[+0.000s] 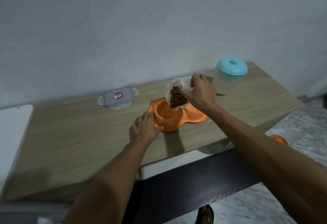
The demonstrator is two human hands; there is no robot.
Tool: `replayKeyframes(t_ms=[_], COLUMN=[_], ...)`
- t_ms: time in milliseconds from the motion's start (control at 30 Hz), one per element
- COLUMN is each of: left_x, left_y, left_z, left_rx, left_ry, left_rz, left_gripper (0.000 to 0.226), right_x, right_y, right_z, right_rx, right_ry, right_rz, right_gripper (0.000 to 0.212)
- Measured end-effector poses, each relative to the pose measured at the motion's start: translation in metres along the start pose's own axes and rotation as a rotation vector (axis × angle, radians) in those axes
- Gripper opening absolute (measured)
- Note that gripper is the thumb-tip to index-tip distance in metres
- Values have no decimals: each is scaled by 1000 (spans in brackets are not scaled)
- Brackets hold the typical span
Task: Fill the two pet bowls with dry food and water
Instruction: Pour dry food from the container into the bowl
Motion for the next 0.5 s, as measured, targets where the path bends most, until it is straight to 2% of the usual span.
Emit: replayKeyframes(t_ms=[200,500], left_x=[-2,0], left_y=[3,1], left_z=[1,0], left_rx=[8,-15], left_ry=[2,-9], left_rz=[-10,-3], left_gripper=[80,79], right_x=[-5,-5], right_y=[2,5], right_z=[-3,-4], right_rx=[18,22], right_ry=[-98,-136], right_rz=[-56,-95], right_gripper=[44,41])
Point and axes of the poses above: each hand's wrist, its own z-axis towards the middle knuckle, its own y-axis out of the palm, x = y × z, the point moved 2 cm from there along z, towards the middle knuckle, and after that the axes turned 5 degrees about -y, right-handed, at the moved point
